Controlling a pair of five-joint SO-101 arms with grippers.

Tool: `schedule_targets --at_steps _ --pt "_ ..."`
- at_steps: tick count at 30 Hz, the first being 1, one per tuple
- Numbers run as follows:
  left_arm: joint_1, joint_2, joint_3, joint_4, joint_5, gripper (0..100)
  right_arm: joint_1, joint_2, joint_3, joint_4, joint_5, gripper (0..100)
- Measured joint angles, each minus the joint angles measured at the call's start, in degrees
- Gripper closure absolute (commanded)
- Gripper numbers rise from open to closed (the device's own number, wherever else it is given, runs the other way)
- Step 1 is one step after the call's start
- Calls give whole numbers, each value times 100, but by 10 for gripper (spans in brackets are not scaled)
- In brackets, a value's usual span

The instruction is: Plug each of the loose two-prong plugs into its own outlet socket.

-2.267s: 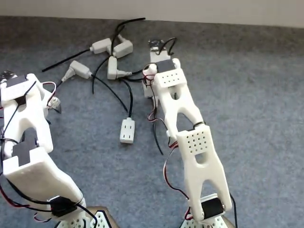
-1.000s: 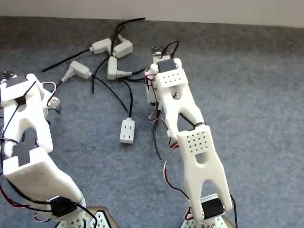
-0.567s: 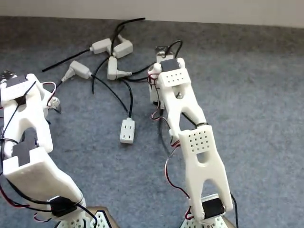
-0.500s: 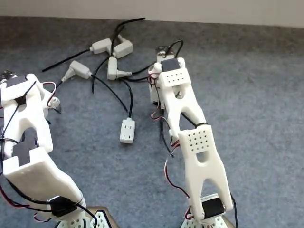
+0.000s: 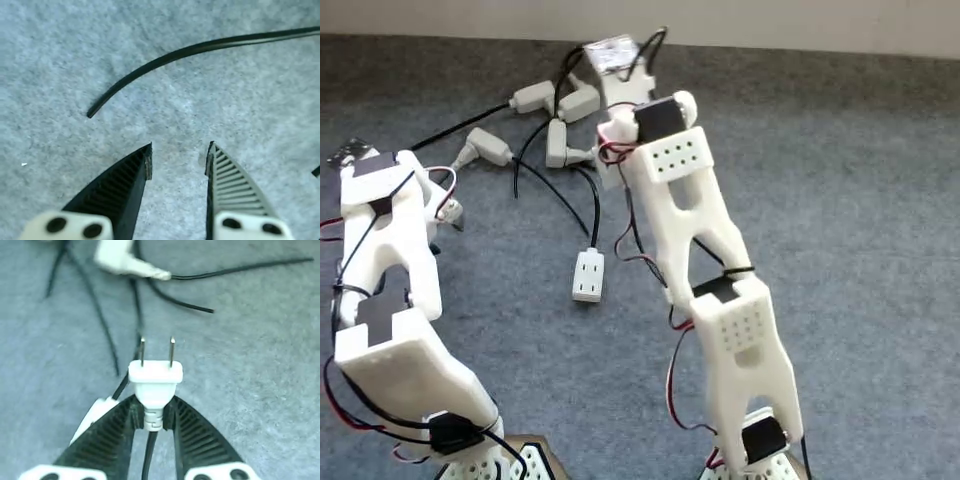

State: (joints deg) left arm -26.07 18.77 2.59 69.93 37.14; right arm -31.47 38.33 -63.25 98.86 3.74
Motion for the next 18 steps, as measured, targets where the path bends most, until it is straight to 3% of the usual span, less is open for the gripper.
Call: schedule_targets --at_steps 8,15,18 --pt "448 0 0 -9 -862 818 -765 -2558 2330 0 949 961" --pt "1178 -431 422 -35 -1635 818 -642 -4677 4105 0 1697 961" --pt "1521 -782 914 -431 -1697 818 -387 -5538 4844 0 2101 961"
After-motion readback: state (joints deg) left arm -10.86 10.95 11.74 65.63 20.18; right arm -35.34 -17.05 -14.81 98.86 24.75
